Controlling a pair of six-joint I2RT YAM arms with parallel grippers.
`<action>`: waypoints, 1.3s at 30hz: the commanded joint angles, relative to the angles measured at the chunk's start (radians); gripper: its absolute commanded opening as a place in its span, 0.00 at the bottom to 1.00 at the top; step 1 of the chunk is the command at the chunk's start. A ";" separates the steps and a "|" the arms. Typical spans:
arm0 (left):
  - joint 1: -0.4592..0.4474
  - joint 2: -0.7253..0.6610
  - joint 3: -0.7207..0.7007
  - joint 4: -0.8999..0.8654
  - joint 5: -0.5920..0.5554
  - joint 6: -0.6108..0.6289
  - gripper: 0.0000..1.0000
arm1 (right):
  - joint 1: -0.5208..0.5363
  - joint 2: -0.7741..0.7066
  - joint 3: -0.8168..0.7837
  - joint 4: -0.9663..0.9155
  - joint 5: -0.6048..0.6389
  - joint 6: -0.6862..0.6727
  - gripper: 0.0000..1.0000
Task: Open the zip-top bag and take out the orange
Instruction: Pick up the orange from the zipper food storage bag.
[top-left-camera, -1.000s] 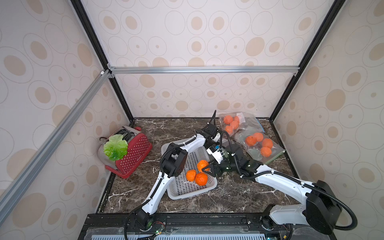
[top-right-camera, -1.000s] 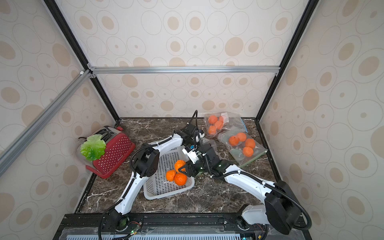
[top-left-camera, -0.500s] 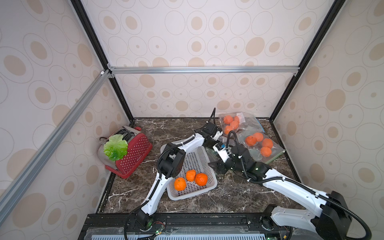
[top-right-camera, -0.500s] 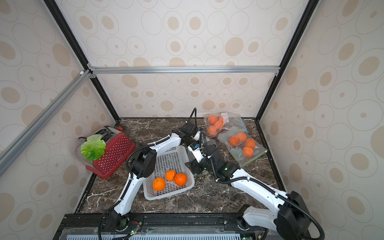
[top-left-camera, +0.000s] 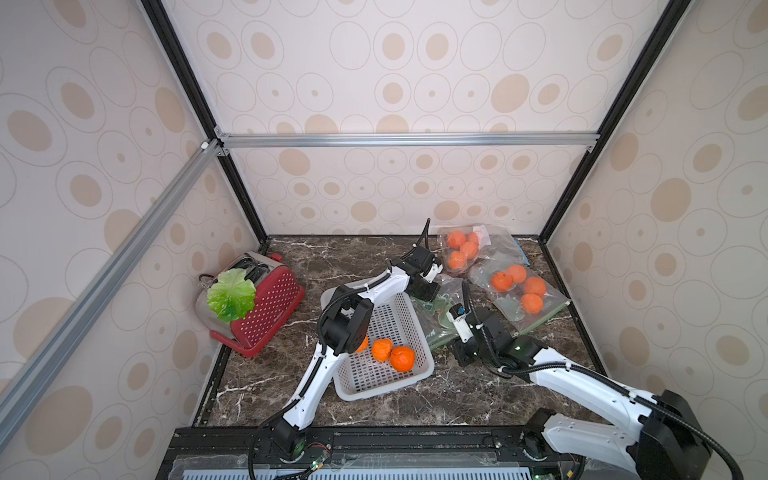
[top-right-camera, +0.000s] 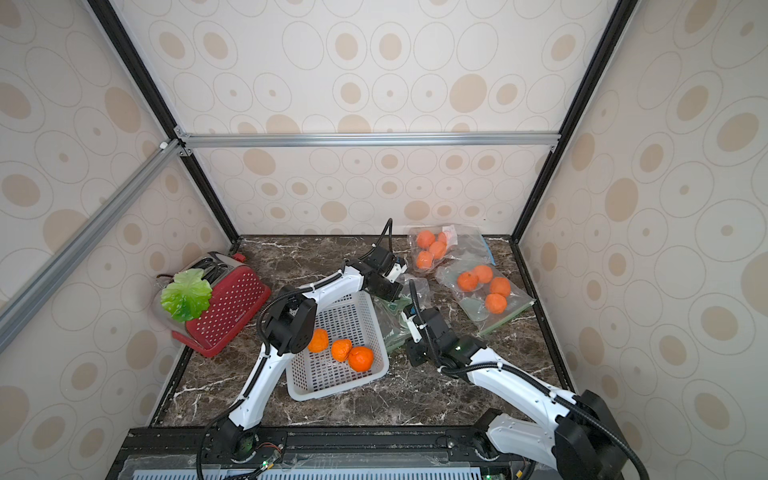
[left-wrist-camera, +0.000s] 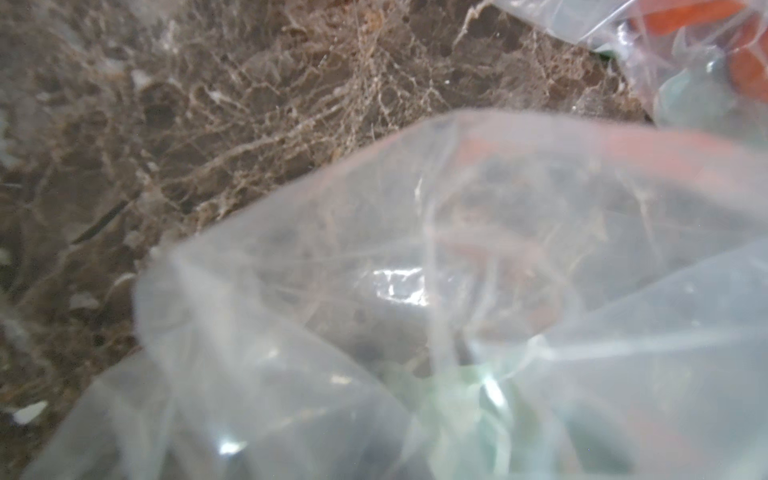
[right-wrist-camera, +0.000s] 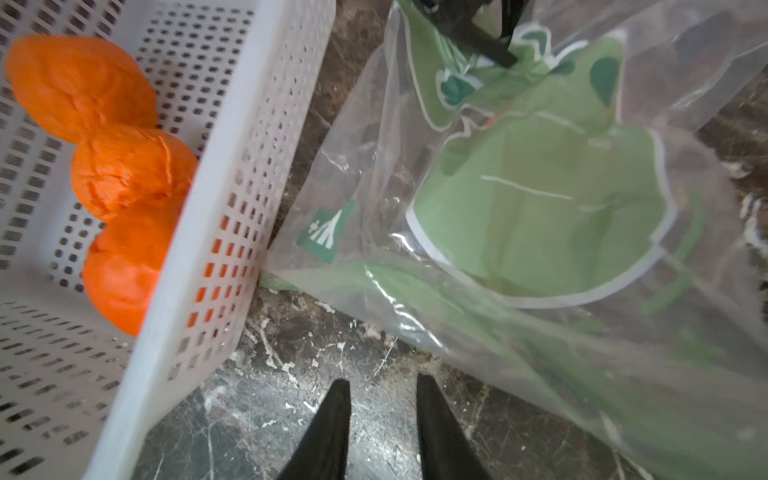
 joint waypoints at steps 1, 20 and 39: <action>0.006 0.017 0.043 -0.035 -0.006 -0.004 0.00 | 0.001 0.090 0.038 0.035 0.013 0.009 0.34; 0.006 0.014 0.027 -0.028 0.016 0.009 0.00 | -0.038 0.310 0.221 0.150 0.284 -0.009 0.56; 0.007 0.017 0.022 -0.023 0.029 0.009 0.00 | -0.115 0.603 0.383 0.124 0.312 0.013 0.78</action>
